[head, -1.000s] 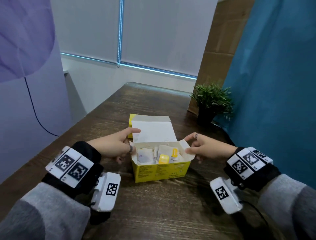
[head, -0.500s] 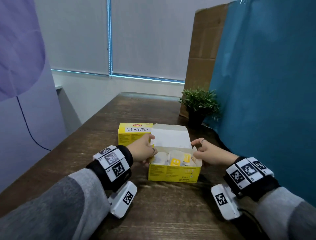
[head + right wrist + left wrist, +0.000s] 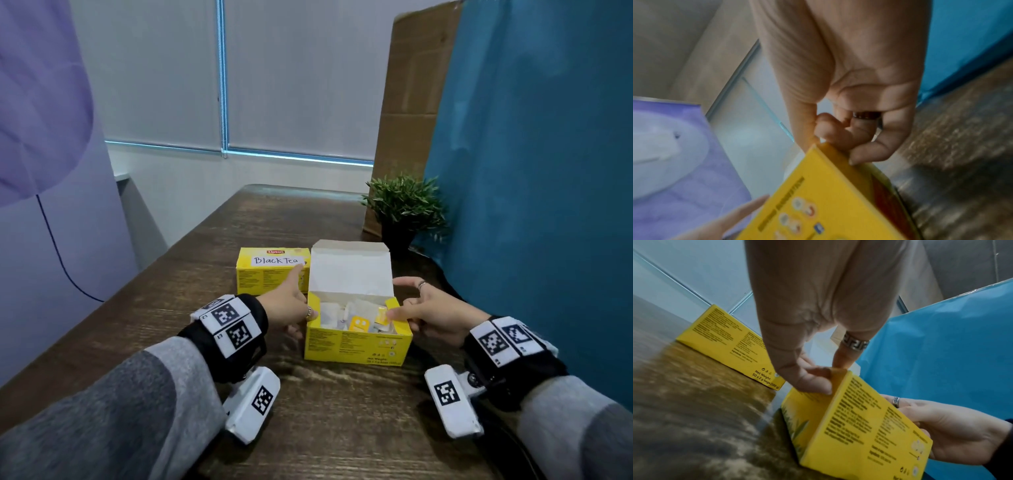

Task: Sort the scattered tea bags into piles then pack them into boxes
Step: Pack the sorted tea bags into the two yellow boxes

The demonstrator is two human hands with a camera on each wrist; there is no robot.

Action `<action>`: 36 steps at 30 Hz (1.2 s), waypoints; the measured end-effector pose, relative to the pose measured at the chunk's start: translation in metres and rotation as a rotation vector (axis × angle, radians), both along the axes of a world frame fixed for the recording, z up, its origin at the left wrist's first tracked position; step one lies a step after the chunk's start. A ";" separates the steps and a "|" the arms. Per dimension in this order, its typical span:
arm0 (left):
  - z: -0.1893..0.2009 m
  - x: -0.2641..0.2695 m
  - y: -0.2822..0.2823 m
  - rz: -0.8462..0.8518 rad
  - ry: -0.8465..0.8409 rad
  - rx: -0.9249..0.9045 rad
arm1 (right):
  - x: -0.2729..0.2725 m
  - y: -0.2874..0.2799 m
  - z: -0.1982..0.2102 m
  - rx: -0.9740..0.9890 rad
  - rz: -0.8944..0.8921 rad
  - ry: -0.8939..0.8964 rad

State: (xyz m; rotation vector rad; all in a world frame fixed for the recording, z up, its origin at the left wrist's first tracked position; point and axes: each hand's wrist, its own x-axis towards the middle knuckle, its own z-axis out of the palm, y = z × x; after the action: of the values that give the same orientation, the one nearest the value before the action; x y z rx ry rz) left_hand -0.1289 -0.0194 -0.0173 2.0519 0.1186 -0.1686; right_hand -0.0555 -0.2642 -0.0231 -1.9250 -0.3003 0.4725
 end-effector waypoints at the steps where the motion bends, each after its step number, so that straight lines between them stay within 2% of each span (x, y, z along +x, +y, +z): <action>1: 0.001 -0.002 0.000 0.003 -0.005 0.008 | 0.001 -0.001 -0.002 0.047 -0.009 0.032; 6: 0.006 -0.004 0.001 -0.092 -0.085 0.091 | -0.005 -0.002 -0.004 0.113 0.045 0.069; 8: 0.007 -0.004 0.002 -0.145 -0.095 0.138 | -0.007 -0.003 -0.003 0.043 0.096 -0.043; 10: 0.008 -0.005 0.002 -0.189 -0.122 0.204 | -0.009 -0.004 0.003 -0.119 0.171 -0.209; 12: 0.010 -0.008 0.002 -0.216 -0.136 0.270 | -0.014 -0.004 0.010 -0.197 0.251 -0.271; 16: 0.015 -0.013 0.000 -0.319 -0.080 0.385 | -0.024 -0.001 0.020 -0.316 0.369 -0.215; 19: 0.016 -0.013 0.003 -0.355 0.006 0.433 | -0.026 0.000 0.024 -0.489 0.378 -0.276; 24: 0.019 -0.019 0.009 -0.390 0.071 0.347 | -0.033 0.006 0.027 -0.478 0.362 -0.287; 26: 0.016 -0.020 0.010 -0.396 0.085 0.368 | -0.034 0.008 0.028 -0.541 0.366 -0.296; 30: 0.013 -0.020 0.005 -0.440 0.119 0.579 | -0.035 0.010 0.027 -0.780 0.395 -0.284; 36: 0.006 -0.019 -0.004 -0.455 0.153 0.832 | -0.038 0.015 0.023 -0.957 0.456 -0.229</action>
State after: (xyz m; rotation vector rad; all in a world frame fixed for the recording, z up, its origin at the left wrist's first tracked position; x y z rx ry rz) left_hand -0.1479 -0.0236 -0.0111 2.8708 -0.2283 -0.6450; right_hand -0.0935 -0.2492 -0.0003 -2.8645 -0.7740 0.7873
